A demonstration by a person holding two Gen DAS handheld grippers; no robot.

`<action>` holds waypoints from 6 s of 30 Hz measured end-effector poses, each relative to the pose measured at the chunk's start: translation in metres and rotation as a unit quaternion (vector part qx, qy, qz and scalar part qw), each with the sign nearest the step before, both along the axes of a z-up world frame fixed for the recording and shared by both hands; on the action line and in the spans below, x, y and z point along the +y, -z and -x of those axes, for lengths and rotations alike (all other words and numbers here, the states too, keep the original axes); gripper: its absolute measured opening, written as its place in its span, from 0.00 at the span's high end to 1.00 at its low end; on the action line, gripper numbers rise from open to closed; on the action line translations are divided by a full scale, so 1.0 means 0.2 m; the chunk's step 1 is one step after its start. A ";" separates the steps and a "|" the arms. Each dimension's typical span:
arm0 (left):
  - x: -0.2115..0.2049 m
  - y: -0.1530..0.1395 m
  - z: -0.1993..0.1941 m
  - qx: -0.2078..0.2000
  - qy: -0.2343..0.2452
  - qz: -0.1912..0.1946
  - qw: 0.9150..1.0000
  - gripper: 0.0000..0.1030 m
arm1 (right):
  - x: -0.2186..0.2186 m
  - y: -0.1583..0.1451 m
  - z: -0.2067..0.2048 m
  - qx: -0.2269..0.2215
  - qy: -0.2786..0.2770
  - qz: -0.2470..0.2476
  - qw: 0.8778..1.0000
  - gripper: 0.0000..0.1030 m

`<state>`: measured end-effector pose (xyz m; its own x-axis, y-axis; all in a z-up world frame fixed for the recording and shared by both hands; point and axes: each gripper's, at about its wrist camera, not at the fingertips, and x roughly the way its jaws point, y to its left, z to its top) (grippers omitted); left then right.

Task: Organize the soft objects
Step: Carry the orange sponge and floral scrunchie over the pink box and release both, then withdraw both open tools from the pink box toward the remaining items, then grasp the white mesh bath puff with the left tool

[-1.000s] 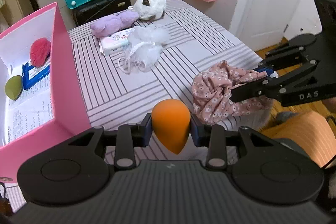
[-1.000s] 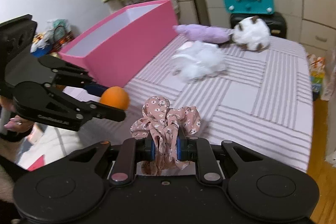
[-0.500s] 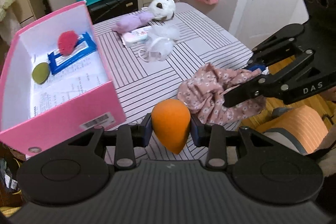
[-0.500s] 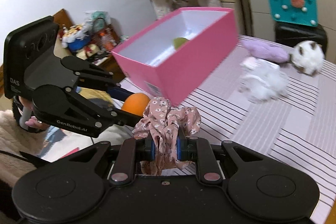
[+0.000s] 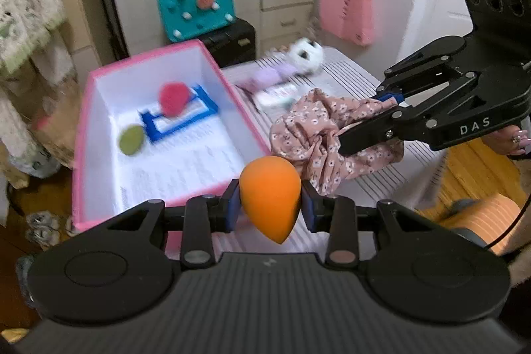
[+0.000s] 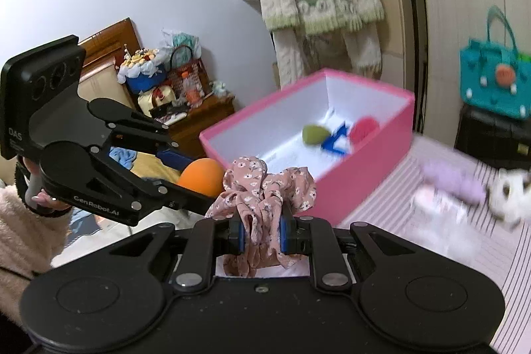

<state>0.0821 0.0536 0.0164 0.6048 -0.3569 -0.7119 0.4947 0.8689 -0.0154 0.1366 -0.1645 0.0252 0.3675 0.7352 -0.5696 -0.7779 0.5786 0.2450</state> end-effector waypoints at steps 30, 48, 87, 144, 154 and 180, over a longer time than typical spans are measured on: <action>0.24 0.41 -1.13 0.165 -0.077 -0.143 0.973 0.65 | 0.65 0.21 -0.77 -0.086 -0.106 0.240 0.961 0.78; 0.20 0.42 -1.18 0.128 -0.099 -0.145 0.976 0.51 | 0.67 0.21 -0.75 -0.117 -0.104 0.245 0.957 0.46; 0.16 -0.28 -0.11 -0.023 -0.075 -0.128 0.989 0.32 | 0.17 -0.29 0.05 -0.067 -0.034 0.085 0.994 0.43; -0.59 0.27 -0.26 -0.055 0.032 0.051 0.997 0.28 | -0.51 0.22 -0.22 -0.048 0.165 0.031 0.985 0.38; -0.75 0.38 -0.43 -0.072 -0.009 0.054 0.996 0.28 | -0.56 0.30 -0.41 -0.014 0.166 0.023 0.986 0.38; -0.91 0.67 -0.72 -0.038 -0.085 0.026 0.995 0.60 | -0.58 0.53 -0.82 0.069 0.149 -0.011 0.986 0.38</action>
